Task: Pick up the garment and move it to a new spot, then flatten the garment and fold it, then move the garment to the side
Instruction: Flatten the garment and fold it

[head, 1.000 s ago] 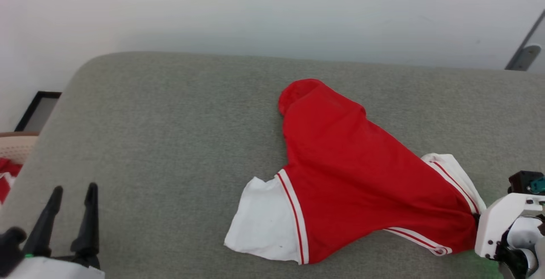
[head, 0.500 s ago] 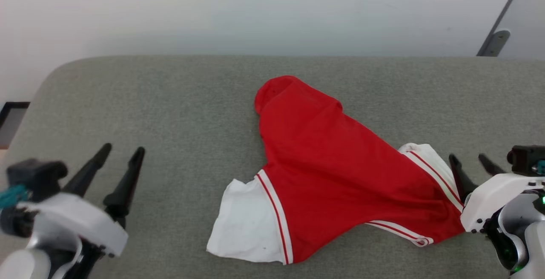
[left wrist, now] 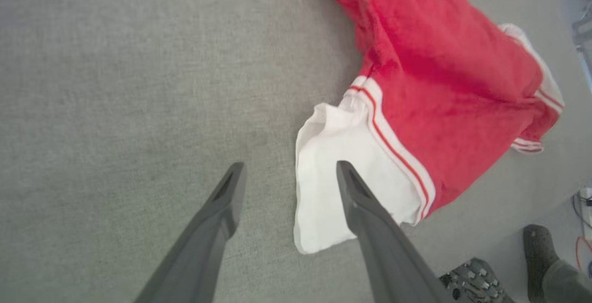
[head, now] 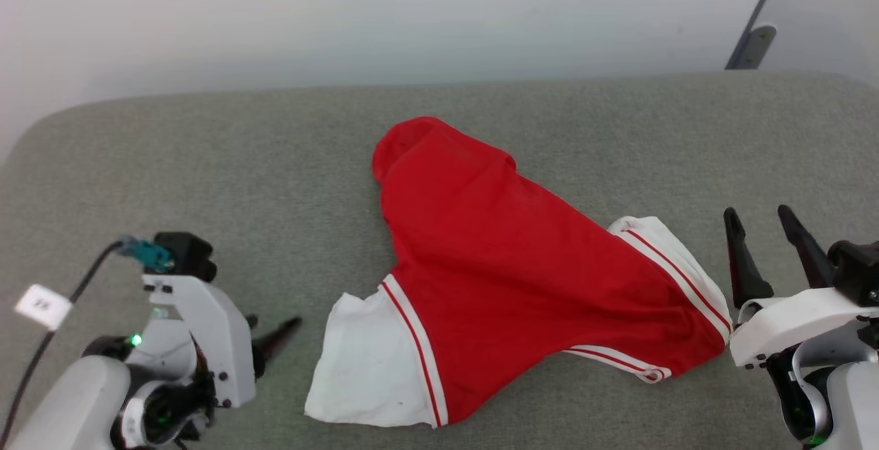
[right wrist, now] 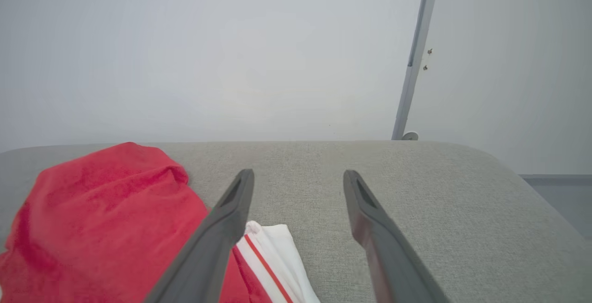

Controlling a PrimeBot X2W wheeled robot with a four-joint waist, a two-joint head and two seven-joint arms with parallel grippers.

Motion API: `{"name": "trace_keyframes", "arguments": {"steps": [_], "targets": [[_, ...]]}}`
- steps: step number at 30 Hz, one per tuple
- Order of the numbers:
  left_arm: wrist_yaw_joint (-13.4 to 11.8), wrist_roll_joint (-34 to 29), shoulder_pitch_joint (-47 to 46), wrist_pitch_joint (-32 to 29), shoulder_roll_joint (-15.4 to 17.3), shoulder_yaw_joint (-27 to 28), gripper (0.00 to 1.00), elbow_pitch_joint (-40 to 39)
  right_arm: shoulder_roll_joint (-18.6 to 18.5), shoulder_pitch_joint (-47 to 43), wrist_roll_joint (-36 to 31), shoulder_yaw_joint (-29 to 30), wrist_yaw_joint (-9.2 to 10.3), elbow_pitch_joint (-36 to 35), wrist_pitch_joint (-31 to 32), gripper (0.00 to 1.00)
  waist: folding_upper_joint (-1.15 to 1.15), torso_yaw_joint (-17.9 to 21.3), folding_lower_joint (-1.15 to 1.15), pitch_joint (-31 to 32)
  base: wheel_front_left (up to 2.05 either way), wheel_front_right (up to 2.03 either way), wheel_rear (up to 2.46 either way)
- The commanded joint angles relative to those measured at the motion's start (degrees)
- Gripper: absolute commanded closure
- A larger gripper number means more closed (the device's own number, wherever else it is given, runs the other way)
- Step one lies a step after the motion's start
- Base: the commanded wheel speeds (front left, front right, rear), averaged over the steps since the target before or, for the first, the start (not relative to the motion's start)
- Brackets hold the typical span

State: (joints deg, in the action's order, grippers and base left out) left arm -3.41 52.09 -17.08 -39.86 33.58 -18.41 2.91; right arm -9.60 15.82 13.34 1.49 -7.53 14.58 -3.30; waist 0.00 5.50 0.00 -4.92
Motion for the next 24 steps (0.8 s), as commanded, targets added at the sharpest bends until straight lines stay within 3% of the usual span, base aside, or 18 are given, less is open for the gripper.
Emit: {"name": "trace_keyframes", "arguments": {"steps": [1, 11, 24], "targets": [[-0.86, 0.35, -1.11, -2.26, -0.13, -0.81, 0.00, 1.16, 0.60, 0.15, -0.52, 0.48, 0.07, -0.69, -0.86, 0.00, 0.00, 1.03, 0.00, -1.10, 0.00, 0.00, 0.00], [-3.61, 0.36, -2.83, -11.54, -1.98, -6.21, 0.00, 6.99, 2.15, 0.54, -2.00, 1.39, 0.08, -2.28, -2.15, 0.00, 0.00, 2.96, 0.00, -3.20, 0.00, 0.00, 0.00], [-1.86, -2.47, -3.38, -10.12, -1.46, -8.70, 0.00, 17.60, 2.52, 1.34, -1.92, 1.54, 0.08, -3.51, -1.87, 0.00, 0.00, 3.64, 0.00, -5.20, 0.00, 0.00, 0.00]]}}
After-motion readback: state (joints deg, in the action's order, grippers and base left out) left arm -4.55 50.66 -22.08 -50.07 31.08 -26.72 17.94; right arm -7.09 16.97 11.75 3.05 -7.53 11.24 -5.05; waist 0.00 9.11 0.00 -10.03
